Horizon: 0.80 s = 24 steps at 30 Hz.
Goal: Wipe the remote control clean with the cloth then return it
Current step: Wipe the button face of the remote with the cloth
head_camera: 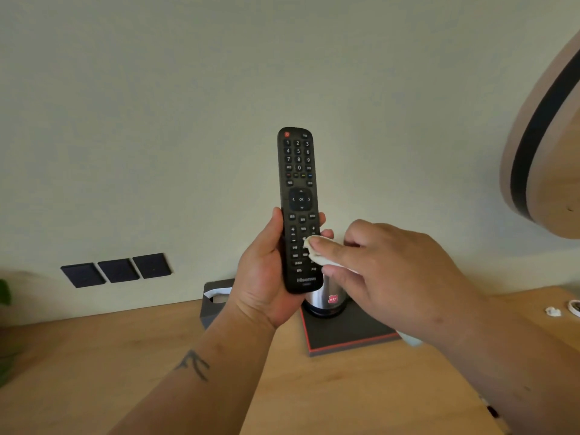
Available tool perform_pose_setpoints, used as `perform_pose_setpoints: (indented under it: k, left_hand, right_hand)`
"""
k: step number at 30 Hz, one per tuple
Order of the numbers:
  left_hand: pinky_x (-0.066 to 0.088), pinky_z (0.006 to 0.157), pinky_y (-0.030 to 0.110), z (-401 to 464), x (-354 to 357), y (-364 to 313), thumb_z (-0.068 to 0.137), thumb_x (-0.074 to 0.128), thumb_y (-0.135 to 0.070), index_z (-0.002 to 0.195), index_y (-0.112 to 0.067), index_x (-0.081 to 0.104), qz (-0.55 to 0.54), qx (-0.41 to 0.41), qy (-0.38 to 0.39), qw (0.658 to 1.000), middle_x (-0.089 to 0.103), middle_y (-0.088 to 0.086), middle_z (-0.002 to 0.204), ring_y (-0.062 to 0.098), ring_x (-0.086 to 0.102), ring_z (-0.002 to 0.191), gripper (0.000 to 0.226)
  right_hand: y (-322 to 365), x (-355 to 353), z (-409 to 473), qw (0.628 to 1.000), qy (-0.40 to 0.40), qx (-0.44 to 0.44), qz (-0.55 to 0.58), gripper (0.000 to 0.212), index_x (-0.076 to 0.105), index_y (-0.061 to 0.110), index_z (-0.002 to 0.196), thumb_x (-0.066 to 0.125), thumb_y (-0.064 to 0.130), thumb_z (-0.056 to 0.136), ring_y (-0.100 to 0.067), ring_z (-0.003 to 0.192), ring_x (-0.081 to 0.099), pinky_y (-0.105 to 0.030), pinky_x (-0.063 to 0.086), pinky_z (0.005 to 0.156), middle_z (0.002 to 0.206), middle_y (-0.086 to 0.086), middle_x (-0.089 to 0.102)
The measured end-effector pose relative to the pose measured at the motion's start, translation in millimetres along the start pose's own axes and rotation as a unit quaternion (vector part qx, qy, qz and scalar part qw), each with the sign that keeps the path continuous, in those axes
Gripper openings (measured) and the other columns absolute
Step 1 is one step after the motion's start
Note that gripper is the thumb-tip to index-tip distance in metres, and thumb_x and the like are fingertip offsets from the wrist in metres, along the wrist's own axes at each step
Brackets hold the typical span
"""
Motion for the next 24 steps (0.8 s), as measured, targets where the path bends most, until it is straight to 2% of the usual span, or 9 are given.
perform_pose_setpoints:
  k: [4, 6, 9, 12, 14, 18, 21, 24]
  left_hand:
    - [0.049, 0.091, 0.04, 2, -4, -1, 0.1, 0.041, -0.052, 0.122, -0.006, 0.065, 0.021, 0.009, -0.006, 1.0, 0.068, 0.009, 0.103, 0.024, 0.065, 0.097, 0.056]
    - [0.048, 0.094, 0.04, 1, -2, 2, 0.099, 0.043, -0.052, 0.117, -0.007, 0.069, 0.026, -0.001, 0.001, 1.0, 0.067, 0.011, 0.104, 0.027, 0.063, 0.104, 0.055]
    - [0.051, 0.091, 0.039, 0, 0, 6, 0.098, 0.045, -0.051, 0.111, -0.014, 0.075, 0.031, -0.009, 0.017, 0.999, 0.071, 0.01, 0.102, 0.026, 0.069, 0.101, 0.049]
    - [0.053, 0.092, 0.039, 0, -1, 8, 0.1, 0.043, -0.05, 0.117, -0.013, 0.072, 0.038, -0.015, 0.02, 0.999, 0.071, 0.011, 0.107, 0.027, 0.069, 0.104, 0.05]
    - [0.057, 0.087, 0.036, 0, -4, 8, 0.099, 0.043, -0.049, 0.121, -0.011, 0.07, 0.042, -0.02, 0.018, 0.999, 0.072, 0.012, 0.107, 0.025, 0.071, 0.102, 0.052]
    - [0.056, 0.083, 0.035, 2, -12, 6, 0.099, 0.042, -0.049, 0.132, -0.008, 0.062, 0.051, -0.008, 0.02, 0.998, 0.069, 0.012, 0.107, 0.024, 0.068, 0.096, 0.056]
    - [0.054, 0.069, 0.033, 7, -24, -4, 0.099, 0.044, -0.047, 0.123, -0.01, 0.066, 0.041, 0.034, -0.01, 0.999, 0.069, 0.011, 0.104, 0.021, 0.065, 0.082, 0.05]
    - [0.05, 0.07, 0.035, 8, -37, -12, 0.104, 0.039, -0.045, 0.121, -0.012, 0.069, 0.041, 0.061, -0.042, 0.996, 0.07, 0.009, 0.106, 0.019, 0.064, 0.083, 0.047]
  right_hand:
    - [2, -6, 3, 0.999, -0.025, 0.009, 0.021, 0.039, 0.064, 0.038, 0.125, 0.047, 0.047, 0.091, -0.019, 0.065, 0.058, -0.029, 0.043, 0.047, 0.08, 0.007, 0.055]
    - [10, -11, 9, 0.998, -0.048, 0.008, 0.034, 0.04, 0.063, 0.035, 0.126, 0.046, 0.046, 0.092, -0.019, 0.065, 0.057, -0.028, 0.04, 0.047, 0.081, 0.006, 0.055]
    - [18, -11, 19, 0.998, -0.056, 0.015, 0.023, 0.041, 0.059, 0.031, 0.128, 0.042, 0.044, 0.092, -0.021, 0.065, 0.056, -0.029, 0.04, 0.046, 0.081, 0.004, 0.054]
    - [15, -1, 20, 0.999, -0.039, 0.02, 0.018, 0.045, 0.054, 0.032, 0.133, 0.036, 0.045, 0.094, -0.022, 0.067, 0.058, -0.031, 0.044, 0.046, 0.084, 0.004, 0.055]
    - [11, 7, 17, 0.999, -0.03, 0.017, 0.023, 0.047, 0.052, 0.033, 0.136, 0.036, 0.046, 0.094, -0.021, 0.068, 0.058, -0.032, 0.045, 0.047, 0.085, 0.004, 0.056]
    - [1, 17, 11, 0.999, -0.034, 0.014, 0.018, 0.046, 0.056, 0.031, 0.134, 0.038, 0.045, 0.094, -0.019, 0.063, 0.055, -0.028, 0.04, 0.046, 0.082, 0.005, 0.055]
    - [-13, 34, 5, 0.997, 0.008, 0.064, 0.04, 0.047, 0.055, 0.03, 0.135, 0.033, 0.046, 0.096, -0.021, 0.07, 0.058, -0.03, 0.04, 0.054, 0.09, 0.003, 0.058]
    - [-29, 70, -7, 0.975, 0.108, 0.153, 0.121, 0.037, 0.058, 0.029, 0.127, 0.037, 0.042, 0.1, -0.025, 0.093, 0.062, -0.031, 0.039, 0.068, 0.1, 0.0, 0.065]
Point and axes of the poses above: each hand's wrist, its own z-axis towards the middle knuckle, its own x-axis out of the palm, y = z × x, the point moved 3 cm from there along z, towards the middle knuckle
